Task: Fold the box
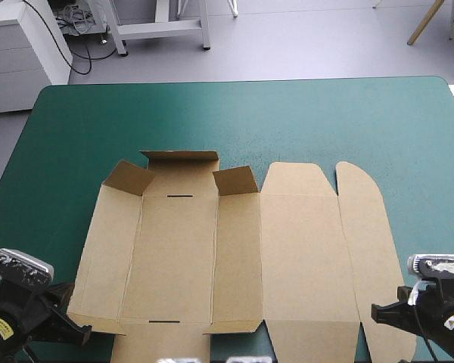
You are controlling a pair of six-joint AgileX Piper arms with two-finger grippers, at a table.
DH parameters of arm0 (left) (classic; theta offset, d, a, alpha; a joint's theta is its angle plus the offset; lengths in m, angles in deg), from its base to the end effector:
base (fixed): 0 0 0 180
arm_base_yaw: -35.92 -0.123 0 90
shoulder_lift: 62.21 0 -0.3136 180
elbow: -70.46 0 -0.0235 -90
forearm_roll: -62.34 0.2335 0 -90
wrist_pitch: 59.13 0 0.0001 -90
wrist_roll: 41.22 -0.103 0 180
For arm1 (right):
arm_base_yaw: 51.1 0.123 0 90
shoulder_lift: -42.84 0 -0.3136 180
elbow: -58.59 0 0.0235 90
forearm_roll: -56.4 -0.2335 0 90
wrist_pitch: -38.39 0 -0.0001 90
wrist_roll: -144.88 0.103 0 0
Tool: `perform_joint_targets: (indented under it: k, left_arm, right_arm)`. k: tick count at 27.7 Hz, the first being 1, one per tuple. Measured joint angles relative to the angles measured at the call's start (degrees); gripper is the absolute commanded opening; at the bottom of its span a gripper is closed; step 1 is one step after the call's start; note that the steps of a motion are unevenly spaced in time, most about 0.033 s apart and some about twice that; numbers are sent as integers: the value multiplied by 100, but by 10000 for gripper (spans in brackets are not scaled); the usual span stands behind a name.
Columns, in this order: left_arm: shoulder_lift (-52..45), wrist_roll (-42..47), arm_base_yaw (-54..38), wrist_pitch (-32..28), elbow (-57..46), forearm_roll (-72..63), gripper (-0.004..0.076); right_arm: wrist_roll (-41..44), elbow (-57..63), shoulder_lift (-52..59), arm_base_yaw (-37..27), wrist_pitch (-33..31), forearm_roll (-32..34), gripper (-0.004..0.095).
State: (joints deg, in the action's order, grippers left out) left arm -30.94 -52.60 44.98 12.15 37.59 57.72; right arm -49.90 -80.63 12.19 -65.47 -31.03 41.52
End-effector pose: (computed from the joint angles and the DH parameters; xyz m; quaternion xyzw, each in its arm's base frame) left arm 0.0026 -0.0084 0.3356 0.1665 0.9094 -0.0325 0.3797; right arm 0.0139 0.0220 0.3026 -0.0011 0.9343 0.0417 0.3541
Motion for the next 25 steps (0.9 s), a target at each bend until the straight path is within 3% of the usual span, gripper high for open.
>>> perform_joint_targets:
  k: [14,21,25]
  left_arm:
    - [2125,311,0,-69,593,-627,-10]
    - [3589,762,-31,-576,1725,-565,-10]
    - [4396,999,-625,-584,2427,-559,-10]
  right_arm:
    - [5,336,205,362,131,-22,-20]
    - [5,336,205,779,145,-22,-19]
    - [96,336,205,934,150,9,-19]
